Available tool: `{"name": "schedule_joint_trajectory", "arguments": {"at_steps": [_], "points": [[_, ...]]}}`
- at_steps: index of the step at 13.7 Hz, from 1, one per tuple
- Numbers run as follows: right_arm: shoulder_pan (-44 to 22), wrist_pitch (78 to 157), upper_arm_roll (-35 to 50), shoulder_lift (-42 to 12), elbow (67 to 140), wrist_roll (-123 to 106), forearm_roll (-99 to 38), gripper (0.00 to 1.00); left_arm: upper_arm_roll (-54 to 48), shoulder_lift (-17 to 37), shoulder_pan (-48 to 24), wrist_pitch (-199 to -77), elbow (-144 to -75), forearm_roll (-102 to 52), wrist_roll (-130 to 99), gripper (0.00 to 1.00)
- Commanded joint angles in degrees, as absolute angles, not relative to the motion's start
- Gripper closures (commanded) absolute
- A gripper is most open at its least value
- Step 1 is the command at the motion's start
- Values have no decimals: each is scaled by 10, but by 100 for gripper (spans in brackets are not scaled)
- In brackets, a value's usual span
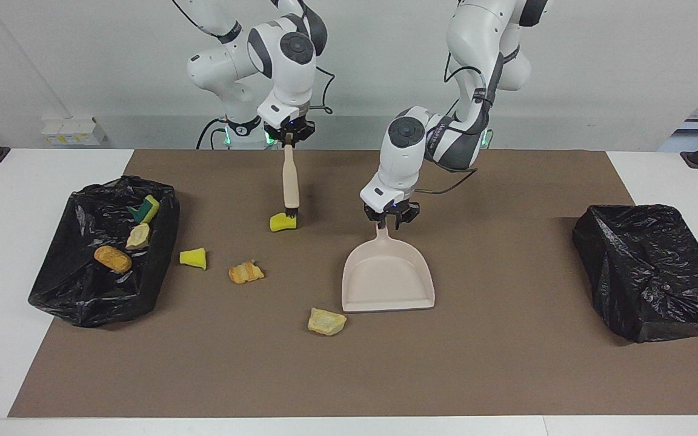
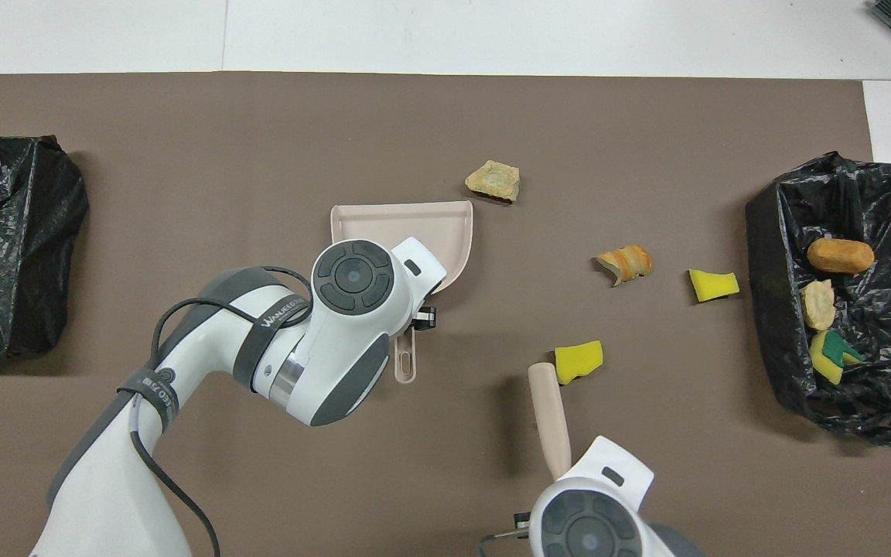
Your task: Sweep and dump trash in bin
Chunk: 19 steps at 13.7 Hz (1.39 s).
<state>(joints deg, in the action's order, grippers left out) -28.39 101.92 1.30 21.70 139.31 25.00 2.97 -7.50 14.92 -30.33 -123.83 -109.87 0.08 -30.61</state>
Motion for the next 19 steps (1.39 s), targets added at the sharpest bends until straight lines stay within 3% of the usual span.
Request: {"name": "schedule_joint_trajectory", "arguments": {"at_steps": [1,7,13,14,15,16,17,19], "points": [[-214,1040,19,204,1386,205,56,100,-67,127,-302,-1228,-1092,-2,-304,33],[-84,1125,19,154,1382,128,223,100,-69,126,-312,-1230,-1099,-8,-308,33],[-27,1217,20,87,1384,159,339,100,-68,130,-330,-1264,-1122,-25,-310,39],[-25,1231,20,82,1384,162,359,100,-68,129,-330,-1265,-1129,-25,-309,44],[-21,1240,20,78,1384,163,371,100,-68,129,-330,-1265,-1129,-25,-305,57],[-16,1243,21,76,1386,165,371,100,-68,128,-330,-1264,-1129,-25,-311,90],[-16,1247,22,67,1387,177,371,100,-69,127,-330,-1262,-1132,-25,-310,100],[-17,1281,22,35,1386,187,367,100,-68,123,-336,-1257,-1141,-25,-301,100]]}}
